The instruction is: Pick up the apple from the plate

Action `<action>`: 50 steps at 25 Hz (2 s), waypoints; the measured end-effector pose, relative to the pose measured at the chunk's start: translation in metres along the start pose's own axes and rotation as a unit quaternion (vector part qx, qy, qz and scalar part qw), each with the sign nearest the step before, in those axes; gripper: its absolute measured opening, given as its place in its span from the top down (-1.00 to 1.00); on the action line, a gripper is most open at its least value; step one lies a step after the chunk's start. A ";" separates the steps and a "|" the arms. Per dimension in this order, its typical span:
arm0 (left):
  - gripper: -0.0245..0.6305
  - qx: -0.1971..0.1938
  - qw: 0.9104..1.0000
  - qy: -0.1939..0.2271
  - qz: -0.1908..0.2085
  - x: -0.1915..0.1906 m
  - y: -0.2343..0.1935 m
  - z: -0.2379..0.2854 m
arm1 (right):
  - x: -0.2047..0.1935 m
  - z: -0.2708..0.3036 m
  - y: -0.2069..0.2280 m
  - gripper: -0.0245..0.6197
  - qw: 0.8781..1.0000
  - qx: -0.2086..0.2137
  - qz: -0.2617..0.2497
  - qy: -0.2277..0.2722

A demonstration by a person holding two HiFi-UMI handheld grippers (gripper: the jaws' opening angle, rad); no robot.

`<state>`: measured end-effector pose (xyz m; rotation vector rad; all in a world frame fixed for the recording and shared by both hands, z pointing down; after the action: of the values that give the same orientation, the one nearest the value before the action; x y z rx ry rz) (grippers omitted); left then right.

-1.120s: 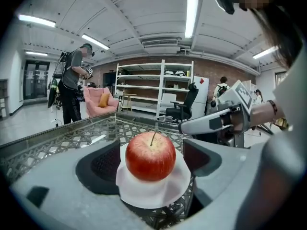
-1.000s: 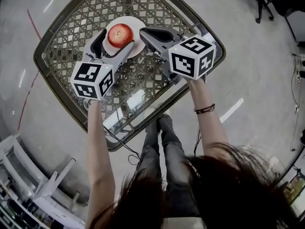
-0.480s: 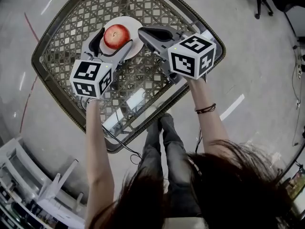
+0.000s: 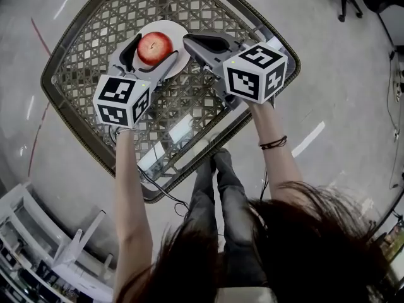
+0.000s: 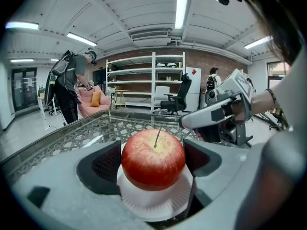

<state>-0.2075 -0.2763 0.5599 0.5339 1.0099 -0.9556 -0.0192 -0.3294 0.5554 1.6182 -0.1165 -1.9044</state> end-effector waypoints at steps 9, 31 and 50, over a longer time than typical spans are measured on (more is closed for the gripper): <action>-0.30 0.006 1.000 0.002 -0.005 0.000 -0.002 0.002 | -0.001 0.000 0.004 0.90 1.000 -0.003 0.004 0.001; -0.30 0.023 0.999 0.026 -0.036 0.016 0.007 -0.015 | 0.014 -0.008 -0.005 0.90 1.000 -0.002 0.008 0.007; -0.30 0.033 0.996 0.058 -0.066 0.064 0.027 -0.060 | 0.073 -0.029 -0.044 0.90 1.000 0.007 -0.023 0.014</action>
<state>-0.1997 -0.2439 0.4741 0.5892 1.1319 -1.0890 -0.0136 -0.3219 0.4657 1.6697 -0.0834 -1.9181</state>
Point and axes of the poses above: the fingertips, and each gripper's own axes: z forward along the fingers, y to its right, x out of its top, the point moved 10 cm from there along -z, backward along the fingers, and after that the axes turned 2 degrees about -x, right-handed, at the moved point
